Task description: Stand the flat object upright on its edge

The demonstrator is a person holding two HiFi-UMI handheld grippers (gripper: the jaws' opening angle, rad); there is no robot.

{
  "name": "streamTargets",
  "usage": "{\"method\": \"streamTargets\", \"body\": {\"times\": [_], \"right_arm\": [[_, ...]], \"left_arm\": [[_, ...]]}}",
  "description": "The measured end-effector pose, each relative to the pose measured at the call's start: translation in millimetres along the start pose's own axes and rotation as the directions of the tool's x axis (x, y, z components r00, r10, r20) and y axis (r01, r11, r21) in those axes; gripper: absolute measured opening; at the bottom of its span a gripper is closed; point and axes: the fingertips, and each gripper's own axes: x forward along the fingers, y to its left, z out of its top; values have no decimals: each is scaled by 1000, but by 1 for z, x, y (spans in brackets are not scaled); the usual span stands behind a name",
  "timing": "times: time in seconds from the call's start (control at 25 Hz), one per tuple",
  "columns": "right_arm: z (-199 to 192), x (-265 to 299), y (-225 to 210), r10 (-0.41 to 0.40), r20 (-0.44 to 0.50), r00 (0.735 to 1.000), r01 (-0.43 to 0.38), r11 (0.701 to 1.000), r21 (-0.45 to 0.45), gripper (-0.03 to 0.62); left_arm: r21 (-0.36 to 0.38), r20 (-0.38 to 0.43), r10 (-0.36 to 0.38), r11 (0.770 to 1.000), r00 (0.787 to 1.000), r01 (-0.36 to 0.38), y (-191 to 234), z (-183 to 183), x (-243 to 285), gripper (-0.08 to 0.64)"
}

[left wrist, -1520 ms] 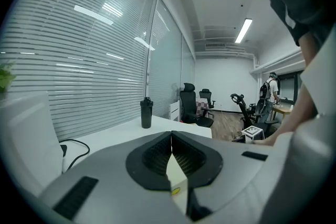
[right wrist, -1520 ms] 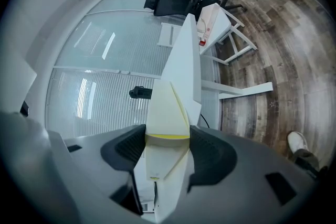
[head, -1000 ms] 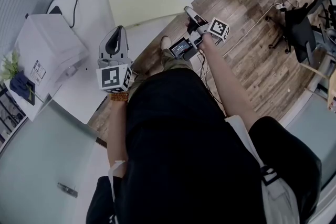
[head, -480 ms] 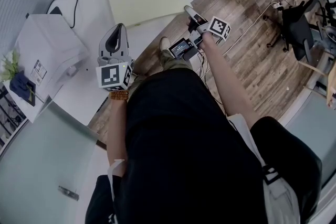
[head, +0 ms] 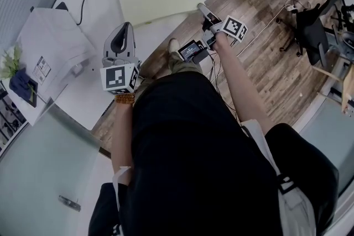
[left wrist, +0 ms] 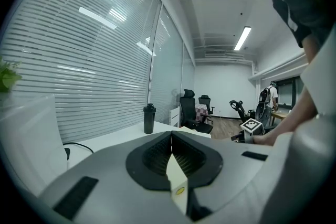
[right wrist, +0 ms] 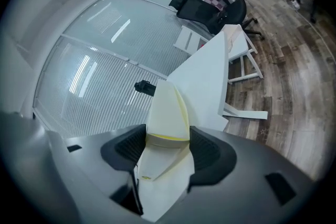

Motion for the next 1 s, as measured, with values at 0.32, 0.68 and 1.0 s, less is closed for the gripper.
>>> {"method": "streamTargets", "body": {"times": [0.32,0.68,1.0], "right_arm": [[4,-2,18,-19,12,1000,20,998,-62,249],[6,-3,37,-27,8,1000,27,992,-121,249],[21,6,63,-27,-14,1000,23,976,-218,249]], "left_arm": [[-12,22,25,1000,999,-25,14,6,-14,8],[-31,43,39,999,998,-38,26,6,-26,8],[-41,60,70,997,996,-68,39,11,-40,6]]}}
